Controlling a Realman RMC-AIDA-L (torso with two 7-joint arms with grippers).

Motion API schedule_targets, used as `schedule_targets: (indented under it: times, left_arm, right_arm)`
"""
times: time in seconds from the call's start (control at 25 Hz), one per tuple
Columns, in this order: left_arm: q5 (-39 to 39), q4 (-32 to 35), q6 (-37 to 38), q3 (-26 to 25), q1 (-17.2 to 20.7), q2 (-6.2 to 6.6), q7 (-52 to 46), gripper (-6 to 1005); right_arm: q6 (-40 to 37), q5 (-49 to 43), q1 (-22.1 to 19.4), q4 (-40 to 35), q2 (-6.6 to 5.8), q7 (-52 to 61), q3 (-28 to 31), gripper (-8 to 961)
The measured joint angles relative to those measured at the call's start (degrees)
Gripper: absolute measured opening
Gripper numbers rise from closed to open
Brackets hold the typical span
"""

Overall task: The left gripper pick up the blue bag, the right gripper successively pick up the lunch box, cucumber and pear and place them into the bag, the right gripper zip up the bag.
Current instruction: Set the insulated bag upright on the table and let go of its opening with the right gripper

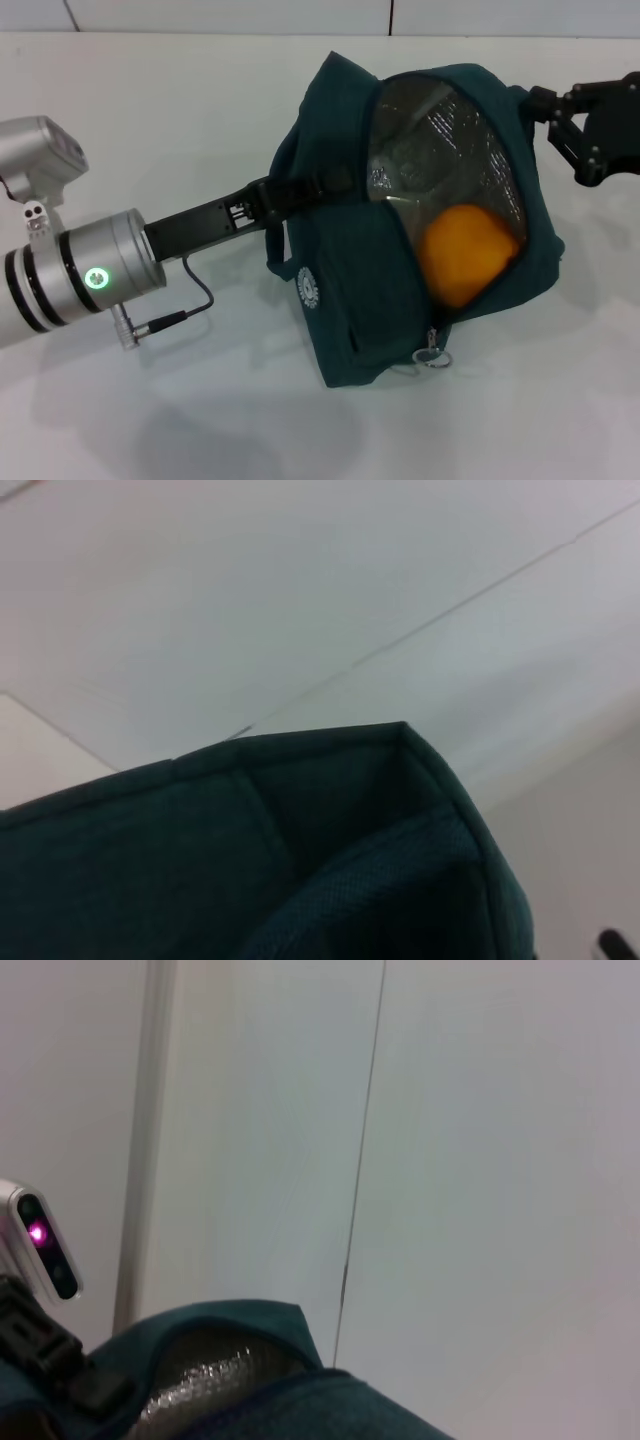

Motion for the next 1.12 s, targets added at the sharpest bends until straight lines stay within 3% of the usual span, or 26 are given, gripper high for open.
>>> schedule_targets:
  times: [0.56, 0.88, 1.12]
  left_arm:
    - [-0.2, -0.1, -1.6, -0.1, 0.8, 0.08, 0.0, 76]
    - [-0.4, 0.2, -1.7, -0.6, 1.1, 0.08, 0.0, 76]
    - [-1.6, 0.4, -1.7, -0.7, 1.7, 0.12, 0.0, 77]
  right_arm:
    - [-0.5, 0.0, 4.3, 5.7, 0.18, 0.9, 0.1, 58]
    - [-1.0, 0.3, 4.4, 5.2, 0.87, 0.9, 3.0, 277]
    - [-1.7, 0.2, 5.0, 5.1, 0.64, 1.1, 3.6, 399]
